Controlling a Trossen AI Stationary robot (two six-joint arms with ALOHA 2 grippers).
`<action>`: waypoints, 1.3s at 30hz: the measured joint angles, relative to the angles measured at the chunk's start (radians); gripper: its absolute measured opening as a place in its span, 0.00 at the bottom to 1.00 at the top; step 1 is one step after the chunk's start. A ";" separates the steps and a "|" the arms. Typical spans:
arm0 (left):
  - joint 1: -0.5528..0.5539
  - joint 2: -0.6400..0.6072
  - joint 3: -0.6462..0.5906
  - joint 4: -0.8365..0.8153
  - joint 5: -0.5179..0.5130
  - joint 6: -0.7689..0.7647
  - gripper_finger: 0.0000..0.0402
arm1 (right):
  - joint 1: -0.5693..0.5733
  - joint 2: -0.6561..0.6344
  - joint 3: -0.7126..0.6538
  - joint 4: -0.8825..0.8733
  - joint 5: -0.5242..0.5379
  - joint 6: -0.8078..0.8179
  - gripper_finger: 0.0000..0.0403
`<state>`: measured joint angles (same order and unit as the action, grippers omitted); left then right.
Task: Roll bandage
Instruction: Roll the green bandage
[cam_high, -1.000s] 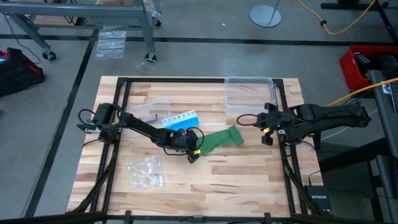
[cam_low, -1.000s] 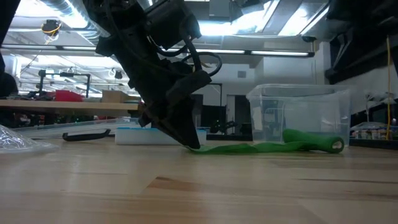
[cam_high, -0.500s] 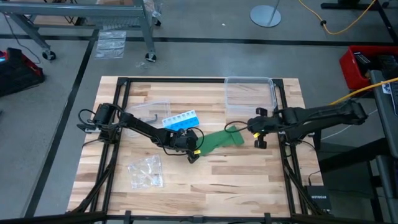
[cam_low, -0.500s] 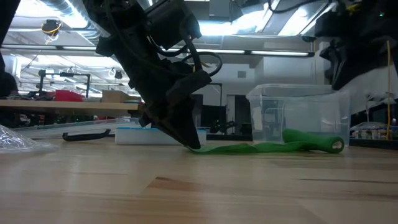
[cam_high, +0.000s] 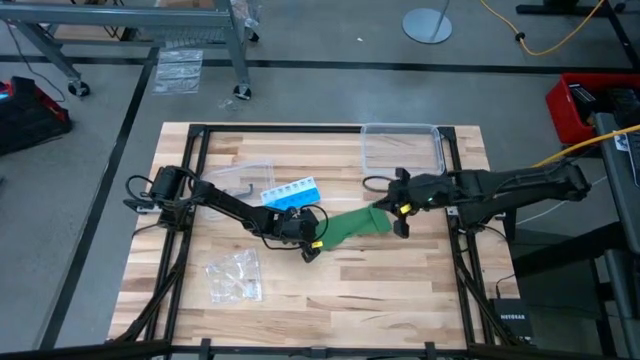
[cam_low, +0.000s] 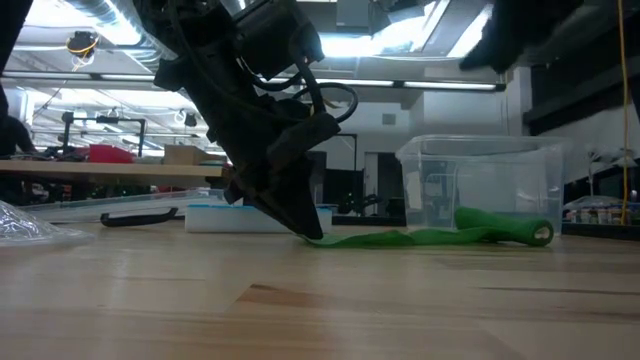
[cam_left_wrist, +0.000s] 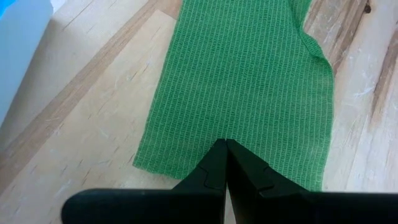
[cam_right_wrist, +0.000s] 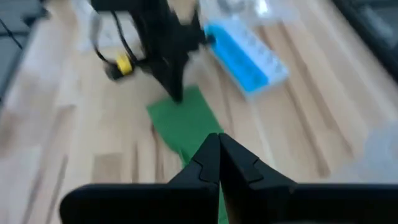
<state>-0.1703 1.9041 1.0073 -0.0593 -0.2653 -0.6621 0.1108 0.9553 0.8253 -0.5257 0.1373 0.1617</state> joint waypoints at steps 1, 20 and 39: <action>0.000 0.000 0.000 0.000 0.000 0.000 0.00 | 0.000 -0.018 0.025 -0.013 0.000 -0.010 0.01; 0.000 0.000 0.000 0.006 0.000 0.010 0.00 | 0.000 -0.773 -0.038 -0.215 0.139 0.247 0.01; 0.000 0.001 0.000 0.025 0.004 0.008 0.00 | 0.000 -0.593 -0.610 0.094 0.111 0.383 0.01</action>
<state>-0.1703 1.9053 1.0073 -0.0348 -0.2614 -0.6540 0.1108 0.3627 0.2149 -0.4315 0.2478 0.5451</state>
